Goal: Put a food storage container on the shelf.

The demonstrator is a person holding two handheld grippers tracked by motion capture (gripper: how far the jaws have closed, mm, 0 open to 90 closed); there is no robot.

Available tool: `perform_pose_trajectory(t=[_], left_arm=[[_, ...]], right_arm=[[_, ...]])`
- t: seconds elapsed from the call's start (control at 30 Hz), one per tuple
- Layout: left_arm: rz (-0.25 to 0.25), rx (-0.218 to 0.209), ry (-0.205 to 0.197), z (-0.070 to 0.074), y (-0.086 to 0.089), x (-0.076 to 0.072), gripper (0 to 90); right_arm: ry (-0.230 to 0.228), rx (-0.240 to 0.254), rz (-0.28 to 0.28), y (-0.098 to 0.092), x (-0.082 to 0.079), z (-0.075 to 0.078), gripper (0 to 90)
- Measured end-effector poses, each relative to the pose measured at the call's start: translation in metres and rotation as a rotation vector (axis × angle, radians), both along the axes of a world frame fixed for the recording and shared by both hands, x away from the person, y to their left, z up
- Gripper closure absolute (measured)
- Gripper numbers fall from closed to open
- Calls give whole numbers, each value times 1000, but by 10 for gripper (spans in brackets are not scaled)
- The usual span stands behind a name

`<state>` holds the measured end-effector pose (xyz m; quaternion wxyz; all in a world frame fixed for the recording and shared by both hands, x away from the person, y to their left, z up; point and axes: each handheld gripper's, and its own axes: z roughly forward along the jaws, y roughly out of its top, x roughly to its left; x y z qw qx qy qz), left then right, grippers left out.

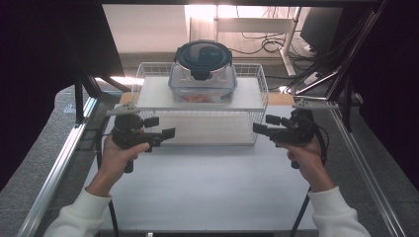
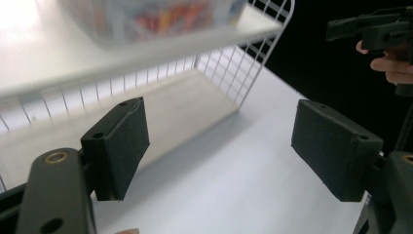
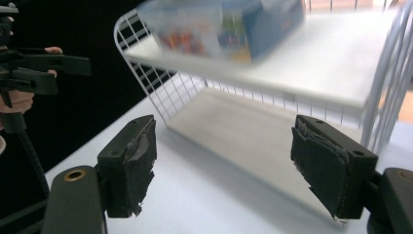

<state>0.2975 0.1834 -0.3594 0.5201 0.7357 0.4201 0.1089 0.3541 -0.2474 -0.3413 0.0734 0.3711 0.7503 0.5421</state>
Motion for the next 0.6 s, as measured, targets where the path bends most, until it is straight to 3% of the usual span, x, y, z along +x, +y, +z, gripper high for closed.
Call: perform_pose_trajectory(t=[0.03,0.13,0.17,0.23,0.33,0.4,0.5,0.53,0.57,0.6], left_arm=[[0,0,0,0,0,0,205],[38,25,12,-25,-2,-12,219],[38,25,12,-25,-2,-12,218],[36,29,48,-44,0,-20,218],[45,48,63,-57,0,-25,218],[56,78,81,-72,1,-31,216],[66,77,97,-83,4,-34,216],[76,69,114,-92,7,-36,217],[76,69,114,-92,7,-36,218],[83,71,138,-100,8,-37,221]], right_arm=[[0,0,0,0,0,0,247],[0,-24,-2,-5,-11,-21,245],[1,-31,-3,-7,-15,-25,245],[-3,-47,-9,-8,-19,-33,245],[-4,-57,-14,-10,-24,-43,244],[-1,-84,-21,-12,-31,-57,244],[4,-101,-26,-13,-34,-66,244],[3,-135,-34,-13,-36,-74,244],[5,-146,-37,-13,-37,-78,244],[7,-152,-39,-13,-37,-82,244]])
